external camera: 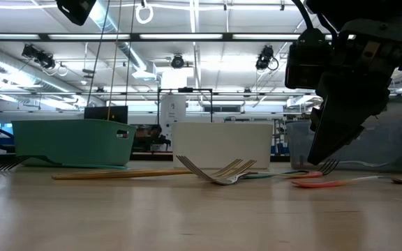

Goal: Sort silverware by color (type)
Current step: Put the orange fork into the black bin

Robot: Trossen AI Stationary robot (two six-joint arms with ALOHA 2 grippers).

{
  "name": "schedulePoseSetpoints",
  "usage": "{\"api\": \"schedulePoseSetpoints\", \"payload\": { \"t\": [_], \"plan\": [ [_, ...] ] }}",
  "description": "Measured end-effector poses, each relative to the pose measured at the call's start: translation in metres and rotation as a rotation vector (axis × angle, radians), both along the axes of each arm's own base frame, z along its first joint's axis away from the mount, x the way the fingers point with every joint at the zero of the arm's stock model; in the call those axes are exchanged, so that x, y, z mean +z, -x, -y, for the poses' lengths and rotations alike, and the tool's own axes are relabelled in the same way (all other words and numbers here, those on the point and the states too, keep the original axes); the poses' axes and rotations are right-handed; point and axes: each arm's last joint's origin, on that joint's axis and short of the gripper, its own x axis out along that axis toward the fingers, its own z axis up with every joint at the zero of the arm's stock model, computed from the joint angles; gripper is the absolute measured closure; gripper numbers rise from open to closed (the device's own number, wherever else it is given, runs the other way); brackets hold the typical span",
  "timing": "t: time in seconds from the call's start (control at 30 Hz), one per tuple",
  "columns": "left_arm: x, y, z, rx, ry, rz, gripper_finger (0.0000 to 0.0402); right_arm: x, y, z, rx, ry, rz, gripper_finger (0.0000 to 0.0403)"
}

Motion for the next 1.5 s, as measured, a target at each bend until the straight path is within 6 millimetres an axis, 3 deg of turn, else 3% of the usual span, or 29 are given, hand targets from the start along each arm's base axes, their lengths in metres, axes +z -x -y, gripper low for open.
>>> {"api": "schedulePoseSetpoints", "payload": {
  "t": [0.7,1.0,1.13,1.23,1.5],
  "plan": [
    [0.0002,-0.0001,0.0,0.0,0.001,0.002,0.0257,0.0004,-0.0007,0.0001,-0.007,0.005,0.01,0.0265],
    [0.0053,-0.0015,0.0011,0.003,0.046,0.047,0.0257,0.004,-0.0073,0.0075,-0.08,0.187,0.119,0.0265],
    [0.0054,-0.0027,-0.0005,0.01,0.046,0.049,0.0257,0.0041,-0.0077,0.007,0.033,0.235,0.129,0.0265],
    [0.006,-0.0036,-0.0015,0.015,0.049,0.054,0.0257,0.0048,-0.0081,0.0049,0.092,0.217,0.14,0.0265],
    [0.0049,-0.0078,-0.0073,0.043,0.043,0.049,0.0257,0.0035,-0.008,0.0023,0.059,0.138,0.125,0.027]
  ]
}}
